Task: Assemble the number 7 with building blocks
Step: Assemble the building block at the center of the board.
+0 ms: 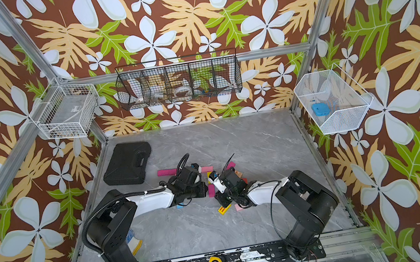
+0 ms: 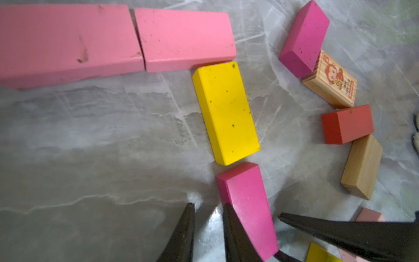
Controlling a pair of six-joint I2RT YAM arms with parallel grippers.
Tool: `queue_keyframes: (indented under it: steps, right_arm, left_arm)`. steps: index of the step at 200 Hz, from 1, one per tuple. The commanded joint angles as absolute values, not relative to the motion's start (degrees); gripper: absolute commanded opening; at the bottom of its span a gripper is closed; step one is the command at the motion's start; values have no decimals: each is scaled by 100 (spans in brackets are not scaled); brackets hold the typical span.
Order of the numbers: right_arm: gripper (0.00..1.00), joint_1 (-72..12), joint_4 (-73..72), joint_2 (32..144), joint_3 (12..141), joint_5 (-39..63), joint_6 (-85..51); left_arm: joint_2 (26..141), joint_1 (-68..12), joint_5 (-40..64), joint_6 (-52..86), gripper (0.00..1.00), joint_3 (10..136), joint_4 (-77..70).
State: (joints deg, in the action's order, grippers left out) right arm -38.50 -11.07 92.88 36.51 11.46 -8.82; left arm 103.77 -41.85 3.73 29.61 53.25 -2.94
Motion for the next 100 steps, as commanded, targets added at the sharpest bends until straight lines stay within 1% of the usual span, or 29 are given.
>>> queue_keyframes:
  steps: [1,100]
  right_arm:
    - [24,-3850,-658,9282,3600,985,-929]
    - [24,-3797,-699,9281,3576,958,-928]
  left_arm:
    - [10432,-4201,469,2926,25,5331,-50]
    - [10468,-4245,397,2924,25,5367,6]
